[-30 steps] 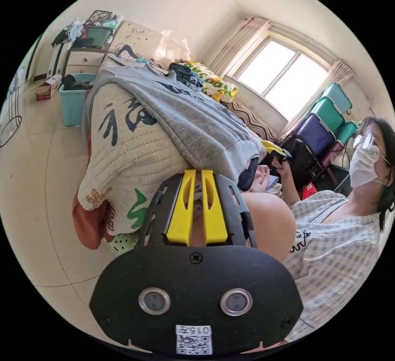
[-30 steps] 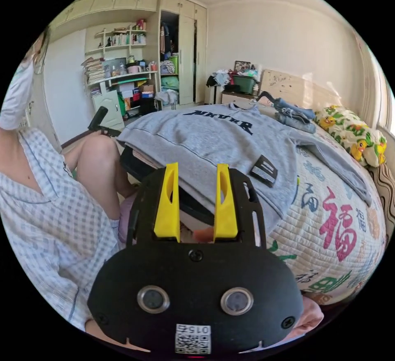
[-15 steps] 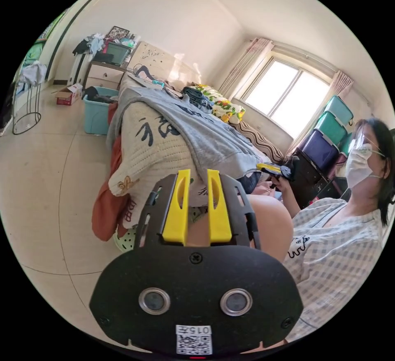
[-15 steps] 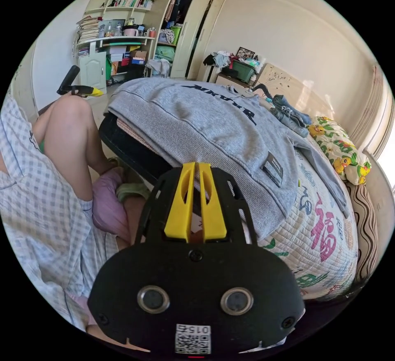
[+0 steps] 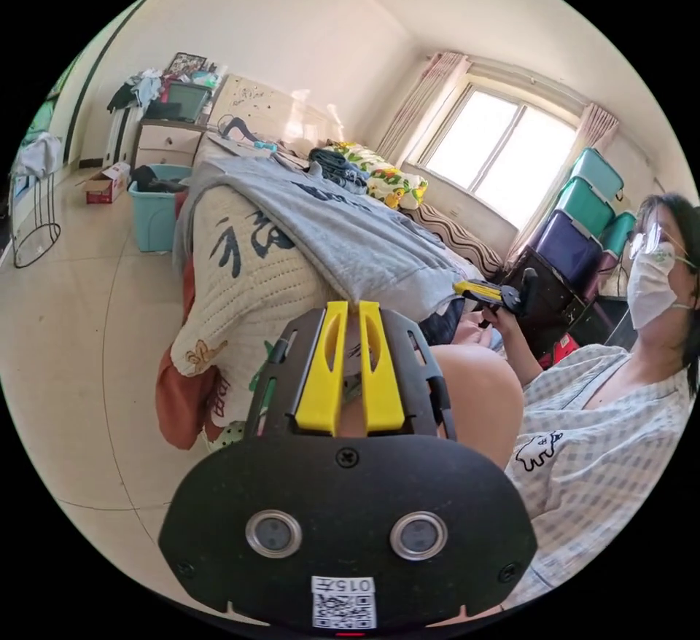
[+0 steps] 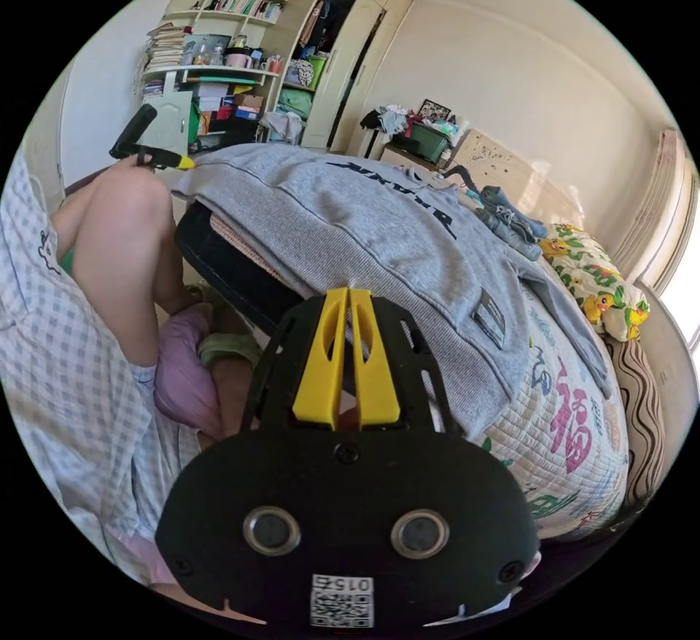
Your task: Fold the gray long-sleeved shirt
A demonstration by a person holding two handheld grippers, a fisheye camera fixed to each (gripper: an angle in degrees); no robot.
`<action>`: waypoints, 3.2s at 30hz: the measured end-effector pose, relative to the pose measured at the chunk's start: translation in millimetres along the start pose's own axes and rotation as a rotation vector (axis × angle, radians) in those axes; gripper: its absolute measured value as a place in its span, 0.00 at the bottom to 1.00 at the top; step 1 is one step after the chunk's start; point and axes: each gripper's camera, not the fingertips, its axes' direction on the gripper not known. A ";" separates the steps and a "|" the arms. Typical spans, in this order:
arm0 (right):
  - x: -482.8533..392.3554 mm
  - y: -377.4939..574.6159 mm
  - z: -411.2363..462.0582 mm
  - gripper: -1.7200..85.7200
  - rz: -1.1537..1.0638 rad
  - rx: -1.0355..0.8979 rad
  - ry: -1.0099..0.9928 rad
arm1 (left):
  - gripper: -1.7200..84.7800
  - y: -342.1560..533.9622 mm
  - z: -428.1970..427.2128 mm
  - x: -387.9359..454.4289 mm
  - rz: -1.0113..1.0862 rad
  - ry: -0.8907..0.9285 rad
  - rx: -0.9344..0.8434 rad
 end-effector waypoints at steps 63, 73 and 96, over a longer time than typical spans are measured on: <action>762.6 -202.2 -55.3 0.08 1.665 0.470 0.230 | 0.08 -484.6 572.6 304.3 0.829 0.086 -0.600; 511.9 -320.6 -53.6 0.07 0.693 0.541 0.114 | 0.04 -484.1 573.1 228.0 0.673 0.115 -0.484; -40.6 -243.4 87.7 0.05 -0.035 0.126 0.036 | 0.20 -336.2 488.3 -68.1 -0.214 0.697 -0.341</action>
